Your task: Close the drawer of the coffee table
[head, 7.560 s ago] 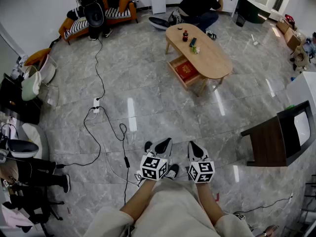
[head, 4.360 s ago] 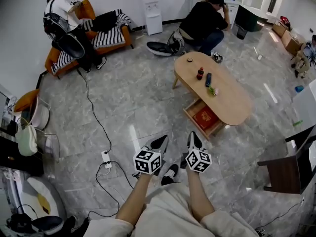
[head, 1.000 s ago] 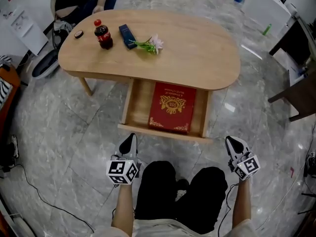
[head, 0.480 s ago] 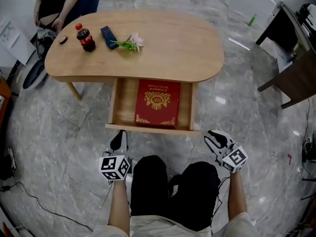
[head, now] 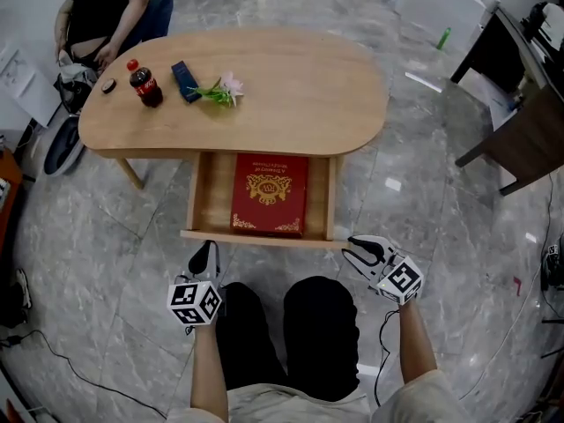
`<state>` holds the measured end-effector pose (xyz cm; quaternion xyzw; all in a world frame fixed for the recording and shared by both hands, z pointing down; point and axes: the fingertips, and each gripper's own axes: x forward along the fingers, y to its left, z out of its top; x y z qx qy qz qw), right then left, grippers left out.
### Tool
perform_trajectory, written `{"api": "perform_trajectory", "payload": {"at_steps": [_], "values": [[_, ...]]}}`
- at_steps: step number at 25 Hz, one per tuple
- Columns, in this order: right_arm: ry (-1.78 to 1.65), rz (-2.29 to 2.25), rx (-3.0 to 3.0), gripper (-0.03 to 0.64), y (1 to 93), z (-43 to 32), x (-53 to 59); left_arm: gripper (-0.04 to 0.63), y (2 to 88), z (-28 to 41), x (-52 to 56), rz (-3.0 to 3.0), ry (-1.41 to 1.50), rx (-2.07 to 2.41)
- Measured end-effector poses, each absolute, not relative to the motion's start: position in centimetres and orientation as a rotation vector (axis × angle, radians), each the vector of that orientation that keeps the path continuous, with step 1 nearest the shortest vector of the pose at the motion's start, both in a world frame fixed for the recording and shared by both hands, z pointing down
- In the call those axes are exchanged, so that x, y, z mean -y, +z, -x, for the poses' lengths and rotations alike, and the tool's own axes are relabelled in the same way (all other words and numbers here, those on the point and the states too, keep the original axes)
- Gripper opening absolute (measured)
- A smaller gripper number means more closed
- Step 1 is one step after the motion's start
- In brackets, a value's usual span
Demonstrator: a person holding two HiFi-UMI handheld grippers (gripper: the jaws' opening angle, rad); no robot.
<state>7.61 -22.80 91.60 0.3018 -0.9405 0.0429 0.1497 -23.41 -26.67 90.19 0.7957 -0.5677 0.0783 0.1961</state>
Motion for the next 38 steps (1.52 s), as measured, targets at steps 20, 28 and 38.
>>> {"api": "perform_trajectory", "payload": {"at_steps": [20,28,38], "values": [[0.157,-0.816,2.809,0.092,87.5,-8.3,25.7,0.009,86.2,22.8,30.0,-2.246,0.121,1.629],[0.188,-0.881,2.792,0.096,87.5,-8.9,28.4,0.009,86.0,22.4,32.1,-2.262,0.117,1.606],[0.185,-0.870,2.857,0.104,87.4,-8.5,30.1,0.009,85.9,22.7,34.8,-2.264,0.106,1.621]]}}
